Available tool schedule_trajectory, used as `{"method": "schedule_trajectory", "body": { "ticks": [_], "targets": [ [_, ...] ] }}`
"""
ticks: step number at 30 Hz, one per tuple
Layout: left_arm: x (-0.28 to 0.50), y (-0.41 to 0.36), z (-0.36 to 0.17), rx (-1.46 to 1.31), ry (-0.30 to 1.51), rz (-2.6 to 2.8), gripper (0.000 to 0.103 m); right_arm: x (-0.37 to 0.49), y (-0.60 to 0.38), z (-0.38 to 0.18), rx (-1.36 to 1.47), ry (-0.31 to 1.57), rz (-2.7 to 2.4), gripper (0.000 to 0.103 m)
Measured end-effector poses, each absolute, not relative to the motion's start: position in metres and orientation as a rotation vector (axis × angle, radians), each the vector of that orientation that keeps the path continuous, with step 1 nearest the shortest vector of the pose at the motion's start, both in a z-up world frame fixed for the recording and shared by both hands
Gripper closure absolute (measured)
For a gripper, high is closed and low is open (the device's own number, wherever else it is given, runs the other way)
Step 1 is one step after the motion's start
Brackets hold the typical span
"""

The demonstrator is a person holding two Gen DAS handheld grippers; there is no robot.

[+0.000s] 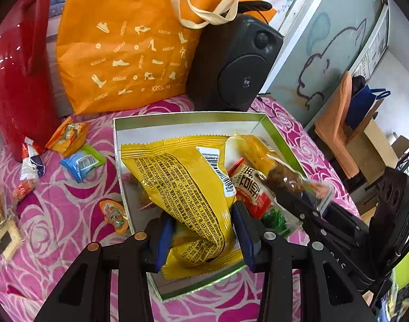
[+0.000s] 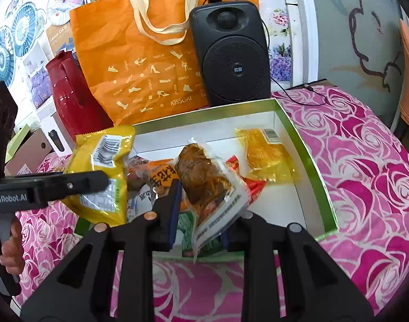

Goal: Organize snacks
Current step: 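Carry both bags over the green box and open both tools, then move both open tools back to the Danco Galette cracker bag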

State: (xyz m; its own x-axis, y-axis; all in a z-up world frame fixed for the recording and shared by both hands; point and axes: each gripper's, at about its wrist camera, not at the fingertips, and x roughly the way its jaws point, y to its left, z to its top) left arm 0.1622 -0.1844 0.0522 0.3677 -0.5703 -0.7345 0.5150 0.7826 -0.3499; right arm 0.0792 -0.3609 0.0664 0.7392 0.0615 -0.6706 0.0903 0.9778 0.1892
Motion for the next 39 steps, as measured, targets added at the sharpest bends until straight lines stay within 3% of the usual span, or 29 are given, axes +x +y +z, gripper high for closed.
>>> {"method": "schedule_trajectory", "body": {
  "ticks": [3,4,5,7,8,39],
  "targets": [
    [0.165,-0.183,0.048,-0.070,0.966,-0.682,0.051,0.087,-0.360,0.059,0.192,0.756,0.002,0.075],
    [0.165,-0.180,0.048,-0.080,0.959,-0.670,0.031,0.088,-0.359,0.057,0.178,0.762,0.000,0.062],
    [0.166,-0.177,0.048,-0.085,0.952,-0.647,0.014,0.087,-0.359,0.056,0.161,0.766,-0.010,0.035],
    [0.164,-0.170,0.050,-0.091,0.916,-0.601,0.012,0.082,-0.358,0.055,0.131,0.747,-0.033,0.007],
    [0.164,-0.167,0.051,-0.088,0.905,-0.586,0.011,0.080,-0.358,0.055,0.125,0.735,-0.040,0.005],
    [0.116,-0.070,0.071,-0.130,0.856,-0.400,0.011,0.063,-0.280,0.091,0.040,0.750,0.064,0.003]
  ]
}}
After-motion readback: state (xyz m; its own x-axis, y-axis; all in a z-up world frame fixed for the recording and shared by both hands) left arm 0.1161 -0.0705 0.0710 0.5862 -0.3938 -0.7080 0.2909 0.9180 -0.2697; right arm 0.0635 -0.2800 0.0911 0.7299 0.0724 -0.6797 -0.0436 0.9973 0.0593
